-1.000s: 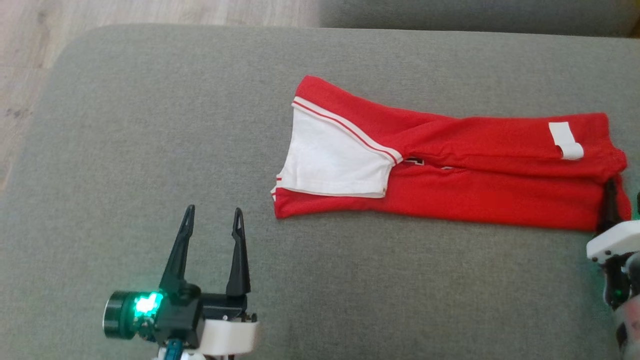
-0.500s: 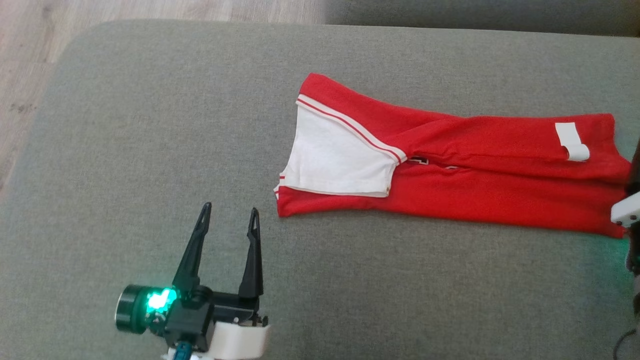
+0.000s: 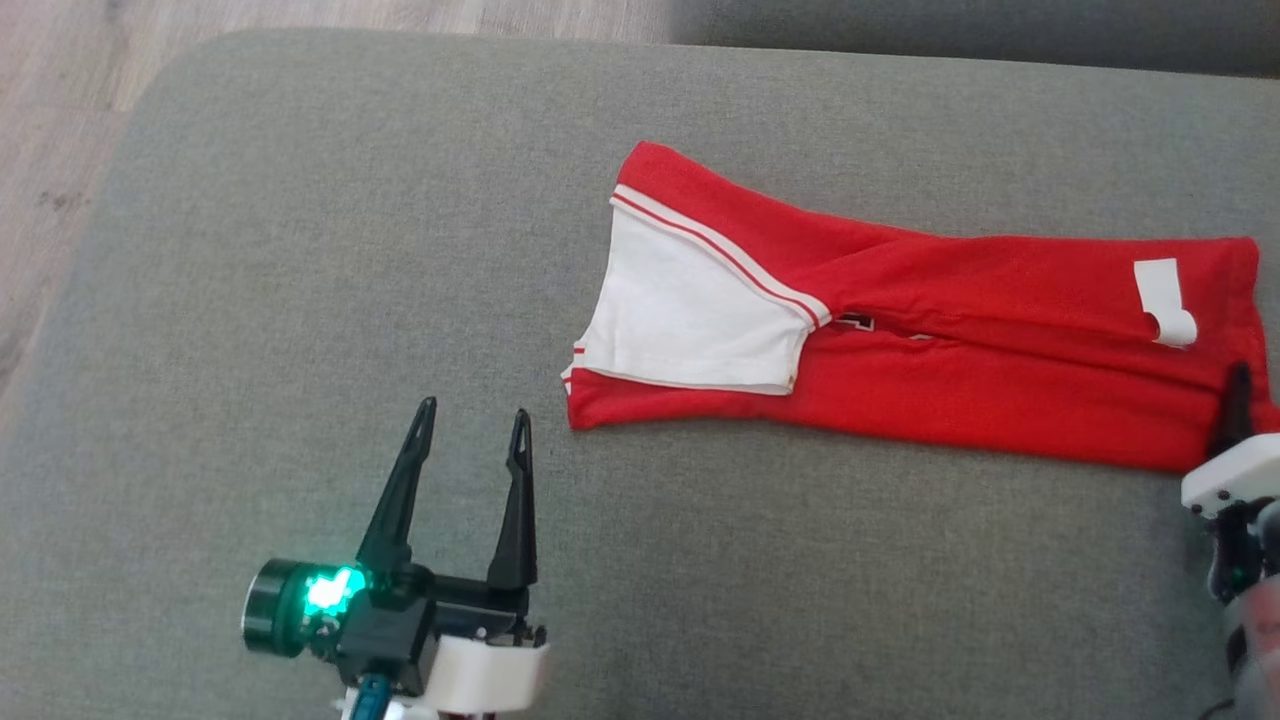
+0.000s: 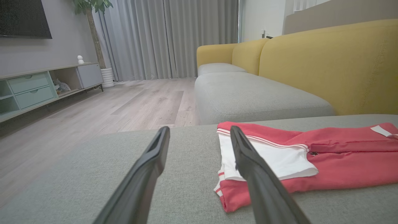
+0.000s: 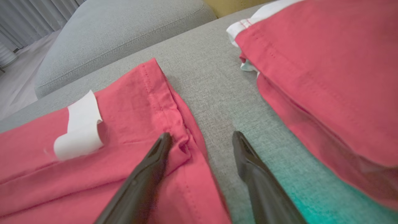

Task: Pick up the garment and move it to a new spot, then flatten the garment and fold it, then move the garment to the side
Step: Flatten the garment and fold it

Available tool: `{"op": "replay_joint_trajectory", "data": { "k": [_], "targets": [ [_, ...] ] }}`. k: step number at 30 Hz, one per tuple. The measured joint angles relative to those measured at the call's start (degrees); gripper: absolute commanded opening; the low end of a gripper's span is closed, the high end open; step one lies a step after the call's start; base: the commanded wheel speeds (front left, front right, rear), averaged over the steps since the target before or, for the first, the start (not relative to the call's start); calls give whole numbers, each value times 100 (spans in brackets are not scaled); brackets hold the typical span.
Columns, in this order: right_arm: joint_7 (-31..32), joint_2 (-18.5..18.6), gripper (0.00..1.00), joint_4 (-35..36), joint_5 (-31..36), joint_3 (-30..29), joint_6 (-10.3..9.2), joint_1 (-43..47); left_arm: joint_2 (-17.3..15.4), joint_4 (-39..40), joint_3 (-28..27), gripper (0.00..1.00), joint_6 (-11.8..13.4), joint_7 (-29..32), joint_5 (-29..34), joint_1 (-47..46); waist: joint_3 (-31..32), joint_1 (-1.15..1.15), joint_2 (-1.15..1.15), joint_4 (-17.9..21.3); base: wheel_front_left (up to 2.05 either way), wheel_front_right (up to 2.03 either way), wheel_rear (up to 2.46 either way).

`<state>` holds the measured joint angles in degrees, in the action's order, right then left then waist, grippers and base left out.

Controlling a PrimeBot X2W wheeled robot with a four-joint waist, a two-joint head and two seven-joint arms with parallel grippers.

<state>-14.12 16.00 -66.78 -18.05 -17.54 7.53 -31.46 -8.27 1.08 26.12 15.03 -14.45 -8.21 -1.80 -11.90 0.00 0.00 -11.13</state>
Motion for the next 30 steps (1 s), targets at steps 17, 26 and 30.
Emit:
{"op": "replay_joint_trajectory", "data": {
  "k": [17, 26, 30],
  "targets": [
    [96, -209, 0, 35, -90, 296, 0, -118, 154, -26, -236, 100, -249, 0, 182, 219, 216, 0, 0, 157, 0, 0, 0],
    [434, 704, 0, 856, -214, 488, 0, -319, 168, -33, -369, 100, -345, 0, 285, 344, 385, 0, 0, 422, 0, 0, 0],
    [835, 776, 0, 1683, -445, 833, 0, -494, 191, -51, -389, 100, -353, 0, 320, 352, 408, 0, 0, 483, 0, 0, 0]
  ]
}}
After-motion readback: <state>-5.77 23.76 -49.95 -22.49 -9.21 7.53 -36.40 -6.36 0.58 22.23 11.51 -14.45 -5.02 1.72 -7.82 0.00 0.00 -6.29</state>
